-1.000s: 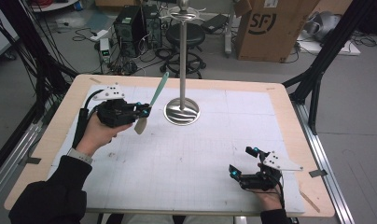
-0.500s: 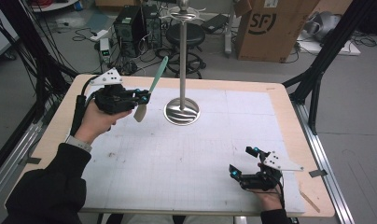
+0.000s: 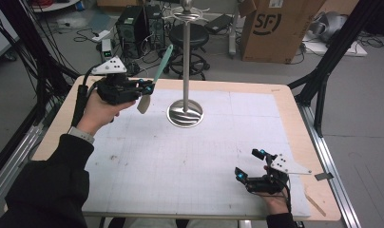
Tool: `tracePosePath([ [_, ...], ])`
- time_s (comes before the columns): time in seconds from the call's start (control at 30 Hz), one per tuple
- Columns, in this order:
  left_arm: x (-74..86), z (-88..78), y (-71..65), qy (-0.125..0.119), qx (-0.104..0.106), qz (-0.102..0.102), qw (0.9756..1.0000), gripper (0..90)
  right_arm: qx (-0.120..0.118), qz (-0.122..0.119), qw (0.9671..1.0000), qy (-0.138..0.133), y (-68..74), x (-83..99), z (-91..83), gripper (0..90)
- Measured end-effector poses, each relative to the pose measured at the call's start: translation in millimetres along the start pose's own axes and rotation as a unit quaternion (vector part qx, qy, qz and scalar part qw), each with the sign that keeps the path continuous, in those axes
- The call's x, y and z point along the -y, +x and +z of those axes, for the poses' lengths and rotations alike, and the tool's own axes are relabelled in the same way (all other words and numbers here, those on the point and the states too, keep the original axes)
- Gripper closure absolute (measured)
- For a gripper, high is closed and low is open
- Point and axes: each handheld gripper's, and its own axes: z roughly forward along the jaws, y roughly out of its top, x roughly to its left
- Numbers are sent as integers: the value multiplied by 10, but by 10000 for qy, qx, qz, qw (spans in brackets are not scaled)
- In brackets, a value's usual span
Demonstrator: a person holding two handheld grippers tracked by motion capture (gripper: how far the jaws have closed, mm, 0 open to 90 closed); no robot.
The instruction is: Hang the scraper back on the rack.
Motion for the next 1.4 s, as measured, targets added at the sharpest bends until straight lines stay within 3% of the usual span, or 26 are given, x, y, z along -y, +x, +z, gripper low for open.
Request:
tracePosePath([
  [0.5, -190, -46, 184, -372, 3, -18, 9993, 801, -21, 53, 10000, 29, -1, 9, 2, 8],
  [0.77, -286, -69, 267, -577, -192, -94, 9981, 801, -48, 61, 10000, -7, 17, -4, 27, 8],
  [1.03, -285, -42, 330, -553, -276, -88, 9980, 801, -13, 54, 10000, -50, -10, 0, 4, 8],
  [1.4, -295, 21, 344, -649, -203, -185, 9975, 801, -12, 59, 10000, 0, -9, 5, 8, 8],
])
